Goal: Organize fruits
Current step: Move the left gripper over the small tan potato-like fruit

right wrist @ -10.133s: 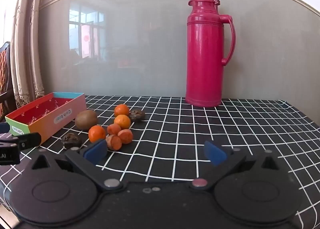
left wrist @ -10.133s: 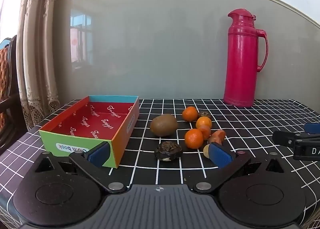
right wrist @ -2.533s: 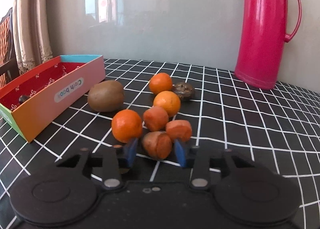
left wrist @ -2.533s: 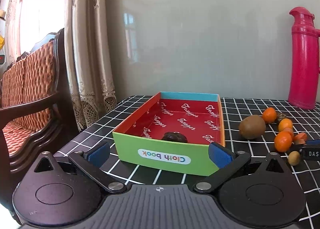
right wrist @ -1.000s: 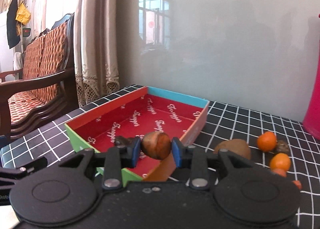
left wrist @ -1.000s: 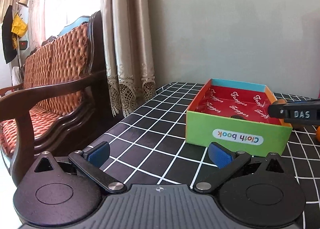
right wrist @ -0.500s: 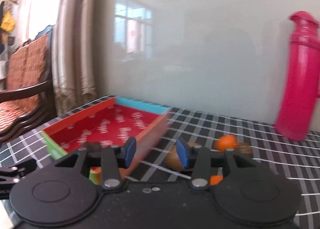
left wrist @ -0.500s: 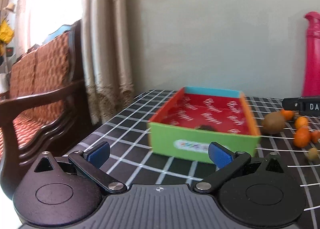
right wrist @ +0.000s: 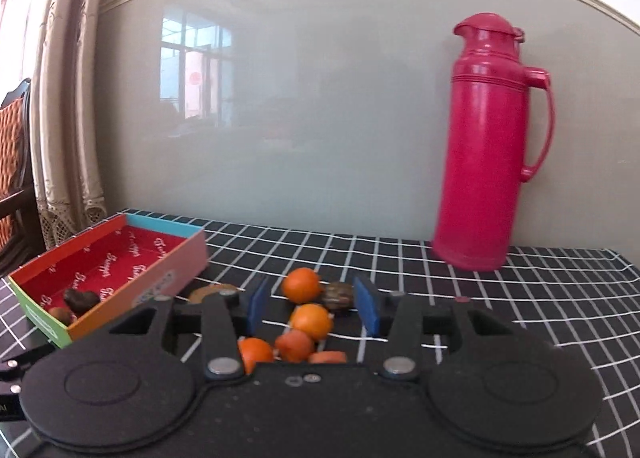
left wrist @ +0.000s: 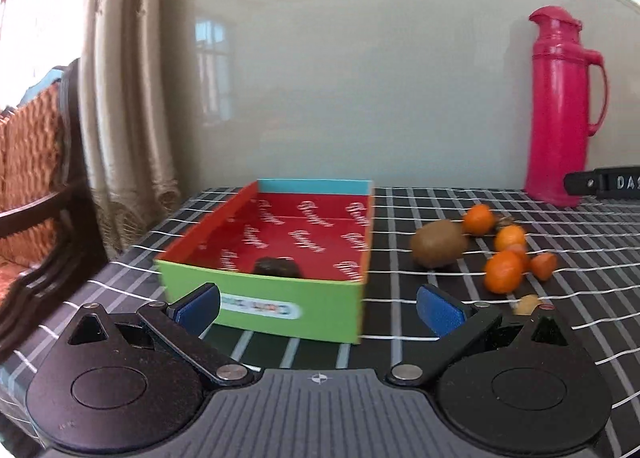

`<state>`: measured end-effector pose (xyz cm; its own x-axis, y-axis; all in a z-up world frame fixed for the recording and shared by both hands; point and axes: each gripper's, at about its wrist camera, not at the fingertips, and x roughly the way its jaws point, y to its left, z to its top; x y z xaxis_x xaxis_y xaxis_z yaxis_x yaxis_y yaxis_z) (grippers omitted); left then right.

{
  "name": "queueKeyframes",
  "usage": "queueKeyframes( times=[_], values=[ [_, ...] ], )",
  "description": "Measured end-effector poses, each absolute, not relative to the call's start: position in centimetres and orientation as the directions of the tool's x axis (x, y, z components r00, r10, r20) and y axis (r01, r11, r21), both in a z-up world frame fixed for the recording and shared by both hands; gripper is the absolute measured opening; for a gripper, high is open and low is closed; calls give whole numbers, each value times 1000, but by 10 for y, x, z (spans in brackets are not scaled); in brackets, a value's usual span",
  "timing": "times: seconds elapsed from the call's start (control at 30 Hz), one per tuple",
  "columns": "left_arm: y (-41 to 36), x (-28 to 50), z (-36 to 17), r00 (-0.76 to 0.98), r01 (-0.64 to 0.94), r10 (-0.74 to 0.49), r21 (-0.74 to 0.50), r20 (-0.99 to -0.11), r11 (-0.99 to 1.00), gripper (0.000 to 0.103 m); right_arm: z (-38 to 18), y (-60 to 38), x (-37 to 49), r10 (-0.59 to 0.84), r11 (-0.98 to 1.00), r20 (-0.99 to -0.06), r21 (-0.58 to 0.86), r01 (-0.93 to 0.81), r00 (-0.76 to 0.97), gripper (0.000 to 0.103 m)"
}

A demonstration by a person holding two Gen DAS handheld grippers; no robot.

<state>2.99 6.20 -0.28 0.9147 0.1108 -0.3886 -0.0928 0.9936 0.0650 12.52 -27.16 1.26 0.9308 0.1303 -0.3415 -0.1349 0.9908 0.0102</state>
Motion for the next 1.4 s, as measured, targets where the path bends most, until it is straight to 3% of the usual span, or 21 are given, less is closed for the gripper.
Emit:
queueKeyframes(
  times=[0.77,1.2,1.4],
  values=[
    [-22,40,-7,916,63,-16,104,-402,993,103,15,-357,101,5,1000,-340,30,6,940,49],
    [-65,59,-22,874,113,-34,135,-484,984,103,7,-408,96,-70,994,-353,59,96,933,51],
    [-72,70,-28,859,113,-53,88,-509,990,103,-3,-424,97,-102,990,-371,53,131,923,51]
  ],
)
